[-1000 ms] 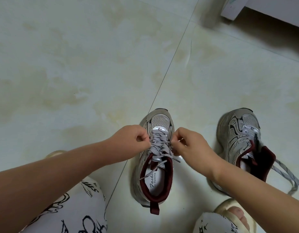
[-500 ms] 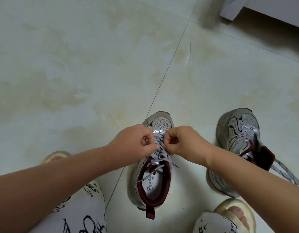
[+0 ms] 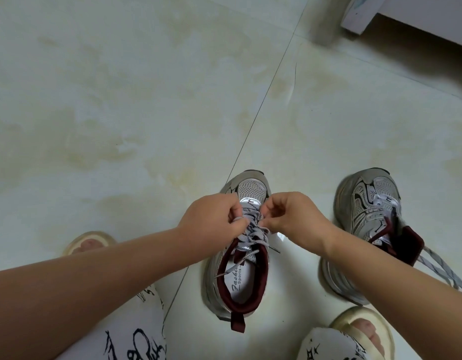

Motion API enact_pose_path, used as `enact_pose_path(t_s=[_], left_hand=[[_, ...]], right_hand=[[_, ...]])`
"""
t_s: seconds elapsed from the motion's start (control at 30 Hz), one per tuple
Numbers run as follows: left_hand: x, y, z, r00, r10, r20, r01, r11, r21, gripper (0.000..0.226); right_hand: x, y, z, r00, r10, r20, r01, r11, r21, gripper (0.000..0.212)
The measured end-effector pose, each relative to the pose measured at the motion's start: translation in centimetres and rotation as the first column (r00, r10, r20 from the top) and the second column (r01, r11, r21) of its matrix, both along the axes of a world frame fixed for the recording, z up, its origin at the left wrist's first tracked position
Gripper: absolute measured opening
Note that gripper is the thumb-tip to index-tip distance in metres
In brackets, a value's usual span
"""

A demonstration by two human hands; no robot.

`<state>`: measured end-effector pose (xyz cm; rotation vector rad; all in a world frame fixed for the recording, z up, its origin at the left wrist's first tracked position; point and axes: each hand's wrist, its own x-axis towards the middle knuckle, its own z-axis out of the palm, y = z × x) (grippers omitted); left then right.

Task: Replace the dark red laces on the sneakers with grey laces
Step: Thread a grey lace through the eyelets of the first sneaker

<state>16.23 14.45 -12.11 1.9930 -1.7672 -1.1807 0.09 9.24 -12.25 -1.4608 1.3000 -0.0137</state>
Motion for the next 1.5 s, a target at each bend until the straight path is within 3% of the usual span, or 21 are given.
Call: enact_pose_path(t_s=[0.13, 0.23, 0.33, 0.4, 0.5, 0.57, 0.63, 0.7, 0.8, 0.9, 1.0, 1.1, 1.17, 1.23, 1.33, 1.4, 1.5], left_hand=[[0.0, 0.1, 0.2, 0.996, -0.074, 0.05, 0.072, 0.997, 0.027, 0.023], [-0.2, -0.1, 0.5, 0.988, -0.128, 0.083, 0.126, 0.992, 0.03, 0.019], [-0.6, -0.5, 0.7, 0.985, -0.148, 0.091, 0.147, 0.989, 0.016, 0.012], [-0.7, -0.5, 0.6, 0.986, -0.138, 0.099, 0.138, 0.99, 0.005, 0.012], [-0.6, -0.1, 0.5, 0.989, -0.114, 0.09, 0.115, 0.993, -0.009, 0.012], [-0.7, -0.1, 0.5, 0.991, -0.109, 0.075, 0.111, 0.993, -0.026, 0.009], [-0.9, -0.1, 0.4, 0.99, -0.124, 0.068, 0.126, 0.991, -0.037, 0.006], [-0.8, -0.1, 0.2, 0.991, -0.125, 0.041, 0.125, 0.992, -0.018, 0.009], [-0.8, -0.3, -0.1, 0.994, -0.107, 0.014, 0.107, 0.994, -0.004, 0.01], [-0.9, -0.8, -0.3, 0.994, -0.108, 0.003, 0.107, 0.994, 0.012, 0.005], [-1.1, -1.0, -0.8, 0.994, -0.106, -0.018, 0.107, 0.993, 0.049, 0.024], [-1.0, -1.6, -0.7, 0.99, 0.044, -0.131, -0.015, 0.976, 0.219, 0.02], [-0.7, -2.1, -0.2, 0.965, 0.154, -0.212, -0.061, 0.92, 0.386, 0.018], [-0.2, -2.4, -0.2, 0.936, 0.211, -0.283, -0.055, 0.879, 0.473, 0.019], [0.1, -2.3, -0.3, 0.851, 0.368, -0.374, -0.124, 0.834, 0.538, 0.009], [0.1, -2.3, -0.3, 0.885, 0.318, -0.339, -0.107, 0.849, 0.518, 0.016], [-0.2, -2.5, 0.1, 0.958, 0.11, -0.264, 0.006, 0.916, 0.401, 0.029]], right_hand=[[0.6, 0.1, 0.6, 0.976, 0.184, -0.116, -0.201, 0.966, -0.161, 0.027], [1.2, 0.8, 0.7, 0.968, 0.115, -0.224, -0.192, 0.914, -0.359, 0.028], [1.5, 1.4, 0.5, 0.978, 0.043, -0.204, -0.138, 0.867, -0.479, 0.015], [0.8, 1.1, 0.2, 0.989, 0.038, -0.143, -0.093, 0.91, -0.404, 0.014], [-0.5, 0.2, 0.2, 0.997, -0.07, -0.022, 0.069, 0.996, -0.058, 0.016], [-0.8, 0.3, -0.1, 0.998, -0.059, 0.027, 0.057, 0.995, 0.084, 0.016], [-0.5, 0.4, -0.3, 0.998, -0.048, 0.043, 0.046, 0.999, 0.029, 0.02], [-0.1, 0.6, -0.1, 0.996, -0.013, -0.085, -0.002, 0.983, -0.184, 0.027], [0.3, 1.3, 0.4, 0.925, 0.037, -0.378, -0.227, 0.853, -0.471, 0.033], [-0.3, 1.9, -0.2, 0.898, 0.128, -0.42, -0.397, 0.646, -0.652, 0.02], [-1.5, 1.5, -0.7, 0.826, 0.252, -0.504, -0.554, 0.525, -0.646, 0.015], [-2.4, 1.5, -1.4, 0.73, 0.396, -0.557, -0.684, 0.438, -0.584, 0.012], [-2.4, 1.6, -1.3, 0.723, 0.416, -0.552, -0.689, 0.489, -0.534, 0.022], [-1.9, 1.7, -0.9, 0.796, 0.366, -0.481, -0.596, 0.614, -0.518, 0.037], [-1.5, 1.2, -0.3, 0.959, 0.145, -0.243, -0.226, 0.909, -0.35, 0.018], [-1.0, 1.1, -0.4, 0.998, -0.029, -0.063, 0.013, 0.969, -0.247, 0.012], [-0.3, 0.7, -0.5, 0.999, -0.02, -0.028, 0.016, 0.989, -0.15, 0.018]])
